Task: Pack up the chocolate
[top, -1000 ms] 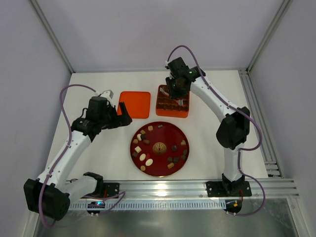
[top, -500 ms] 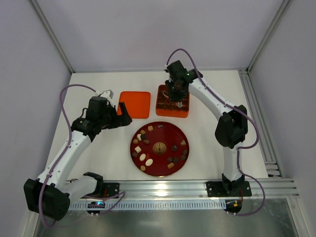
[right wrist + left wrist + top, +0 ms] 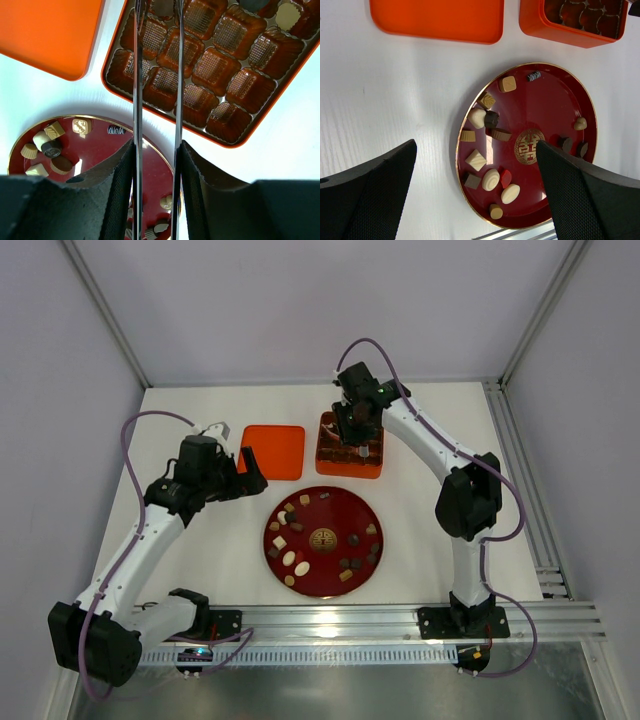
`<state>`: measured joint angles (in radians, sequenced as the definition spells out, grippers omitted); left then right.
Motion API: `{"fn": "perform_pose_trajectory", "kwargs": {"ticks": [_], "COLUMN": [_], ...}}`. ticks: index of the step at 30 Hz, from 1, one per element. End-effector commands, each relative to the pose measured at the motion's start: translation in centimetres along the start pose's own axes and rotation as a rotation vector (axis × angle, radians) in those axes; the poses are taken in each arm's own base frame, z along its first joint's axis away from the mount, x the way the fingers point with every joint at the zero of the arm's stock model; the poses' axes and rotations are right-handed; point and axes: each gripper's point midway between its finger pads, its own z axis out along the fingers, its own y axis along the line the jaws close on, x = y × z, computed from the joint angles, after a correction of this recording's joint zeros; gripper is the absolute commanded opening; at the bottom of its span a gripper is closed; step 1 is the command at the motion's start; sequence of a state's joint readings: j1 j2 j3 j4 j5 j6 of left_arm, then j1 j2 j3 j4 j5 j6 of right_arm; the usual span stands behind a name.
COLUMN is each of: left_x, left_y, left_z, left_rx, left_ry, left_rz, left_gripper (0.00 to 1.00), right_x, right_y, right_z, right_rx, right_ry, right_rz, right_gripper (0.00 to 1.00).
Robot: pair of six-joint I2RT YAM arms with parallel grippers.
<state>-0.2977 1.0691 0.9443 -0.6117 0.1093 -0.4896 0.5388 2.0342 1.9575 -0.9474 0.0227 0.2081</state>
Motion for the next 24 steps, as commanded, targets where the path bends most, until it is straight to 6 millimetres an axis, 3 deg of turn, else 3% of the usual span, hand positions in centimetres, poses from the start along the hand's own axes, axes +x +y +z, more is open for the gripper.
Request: {"fn": "perform_pose_trajectory", "kwargs": {"ticks": [1, 9, 16, 19, 22, 23, 24], "left_x": [-1.2, -1.1, -1.1, -1.1, -1.2, -1.3, -1.4], "left_y": [-0.6, -0.6, -0.6, -0.6, -0.6, -0.6, -0.5], "left_z": [-0.4, -0.3, -0.3, -0.4, -0.5, -0.6, -0.6], "left_rx": [0.023, 0.023, 0.021, 0.022, 0.019, 0.019, 0.015], "left_ry": [-0.028, -0.024, -0.026, -0.029, -0.034, -0.037, -0.043], "left_rz": [0.003, 0.004, 0.004, 0.003, 0.004, 0.002, 0.003], "left_gripper": [1.00, 1.00, 1.00, 1.00, 1.00, 1.00, 1.00], "right_x": [-1.3, -2.1, -3.3, -2.4, -0.1, 1.9, 2.7], "right_y": [0.4, 0.2, 0.5, 1.3, 2.5, 2.8, 3.9], "right_z": [-0.5, -1.8, -6.5, -9.0, -11.3, -10.7, -12.3], "right_rx": [-0.019, -0.005, -0.018, -0.032, -0.049, -0.046, -0.074], "right_ry": [-0.049, -0.072, -0.156, -0.182, -0.192, -0.153, -0.179], "right_rz": [-0.006, -0.006, 0.001, -0.018, -0.047, -0.067, -0.083], "right_gripper": [0.43, 0.45, 0.45, 0.45, 0.45, 0.45, 0.45]}}
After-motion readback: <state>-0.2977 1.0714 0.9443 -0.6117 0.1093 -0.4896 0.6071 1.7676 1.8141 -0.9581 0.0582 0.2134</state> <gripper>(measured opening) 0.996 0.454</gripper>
